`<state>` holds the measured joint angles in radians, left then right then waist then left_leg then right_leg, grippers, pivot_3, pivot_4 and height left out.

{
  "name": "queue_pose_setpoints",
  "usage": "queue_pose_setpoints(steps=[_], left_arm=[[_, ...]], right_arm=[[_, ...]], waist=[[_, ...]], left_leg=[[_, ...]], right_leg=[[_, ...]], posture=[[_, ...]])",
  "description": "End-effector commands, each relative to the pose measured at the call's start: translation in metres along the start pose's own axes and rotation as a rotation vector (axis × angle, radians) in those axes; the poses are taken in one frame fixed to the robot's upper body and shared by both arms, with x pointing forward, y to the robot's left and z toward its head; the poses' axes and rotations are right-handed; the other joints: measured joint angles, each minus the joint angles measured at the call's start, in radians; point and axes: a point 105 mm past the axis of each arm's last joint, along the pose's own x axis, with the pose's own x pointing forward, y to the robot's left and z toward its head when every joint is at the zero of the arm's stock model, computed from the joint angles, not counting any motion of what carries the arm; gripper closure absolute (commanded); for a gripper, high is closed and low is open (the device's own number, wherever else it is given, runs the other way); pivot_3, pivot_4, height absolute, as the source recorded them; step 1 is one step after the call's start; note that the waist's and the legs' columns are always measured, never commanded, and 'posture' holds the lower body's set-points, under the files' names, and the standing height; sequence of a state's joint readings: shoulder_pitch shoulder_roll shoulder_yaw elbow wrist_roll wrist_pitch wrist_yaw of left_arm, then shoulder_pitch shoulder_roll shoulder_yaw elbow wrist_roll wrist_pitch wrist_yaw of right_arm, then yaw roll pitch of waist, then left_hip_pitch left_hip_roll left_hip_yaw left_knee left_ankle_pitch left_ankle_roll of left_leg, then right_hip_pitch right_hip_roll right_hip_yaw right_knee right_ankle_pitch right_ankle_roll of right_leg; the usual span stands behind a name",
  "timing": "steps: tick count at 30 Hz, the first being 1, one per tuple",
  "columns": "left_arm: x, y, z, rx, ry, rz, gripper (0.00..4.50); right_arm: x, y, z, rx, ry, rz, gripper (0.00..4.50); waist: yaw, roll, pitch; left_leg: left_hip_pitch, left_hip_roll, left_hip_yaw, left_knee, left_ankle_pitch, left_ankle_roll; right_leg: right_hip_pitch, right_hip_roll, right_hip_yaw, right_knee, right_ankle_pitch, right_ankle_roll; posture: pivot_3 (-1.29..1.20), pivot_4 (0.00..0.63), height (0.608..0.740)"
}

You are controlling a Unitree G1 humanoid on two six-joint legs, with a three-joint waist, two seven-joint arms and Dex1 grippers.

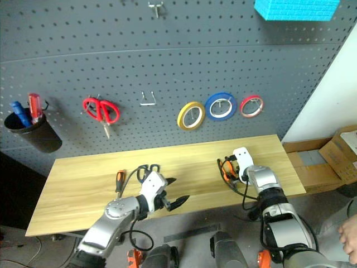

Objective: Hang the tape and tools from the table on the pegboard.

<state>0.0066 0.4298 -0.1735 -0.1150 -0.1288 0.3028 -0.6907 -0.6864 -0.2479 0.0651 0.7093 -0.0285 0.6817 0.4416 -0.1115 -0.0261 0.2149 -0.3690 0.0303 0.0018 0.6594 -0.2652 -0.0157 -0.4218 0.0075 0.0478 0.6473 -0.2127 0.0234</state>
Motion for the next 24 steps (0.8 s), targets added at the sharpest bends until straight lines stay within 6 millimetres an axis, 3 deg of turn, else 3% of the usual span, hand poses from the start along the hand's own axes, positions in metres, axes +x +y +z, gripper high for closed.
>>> queue_pose_setpoints(steps=[1,12,17,24], left_arm=[[-0.014,0.004,0.010,0.011,-0.033,0.026,0.00],[-0.019,0.006,0.012,-0.019,-0.037,0.067,0.00],[-0.020,0.006,0.012,-0.025,-0.035,0.077,0.00],[-0.022,0.006,0.014,-0.026,-0.038,0.079,0.00]], right_arm=[[0.002,-0.002,0.012,-0.020,-0.022,-0.004,0.56],[0.010,0.004,0.025,-0.025,-0.016,0.004,0.56],[0.012,0.003,0.022,-0.021,0.002,-0.007,0.56],[0.014,-0.002,0.015,-0.050,0.028,-0.033,0.56]], waist=[[0.003,0.000,0.005],[0.026,-0.001,0.025],[0.030,0.000,0.028],[0.031,0.000,0.028]], left_leg=[[0.000,0.000,0.000,0.000,0.000,0.000],[-0.002,0.001,0.000,0.000,0.000,0.000],[-0.015,0.000,0.000,0.001,0.000,0.000],[-0.017,0.001,0.000,0.000,0.000,0.000]], right_leg=[[0.000,0.000,0.000,0.000,0.000,0.000],[-0.002,0.000,-0.001,-0.001,0.000,0.000],[-0.014,0.000,-0.001,-0.001,0.001,0.001],[-0.016,-0.001,-0.001,-0.001,0.000,0.001]], posture=[[-0.02,0.241,0.740],[0.01,0.257,0.740],[0.02,0.266,0.740],[0.02,0.263,0.740]])
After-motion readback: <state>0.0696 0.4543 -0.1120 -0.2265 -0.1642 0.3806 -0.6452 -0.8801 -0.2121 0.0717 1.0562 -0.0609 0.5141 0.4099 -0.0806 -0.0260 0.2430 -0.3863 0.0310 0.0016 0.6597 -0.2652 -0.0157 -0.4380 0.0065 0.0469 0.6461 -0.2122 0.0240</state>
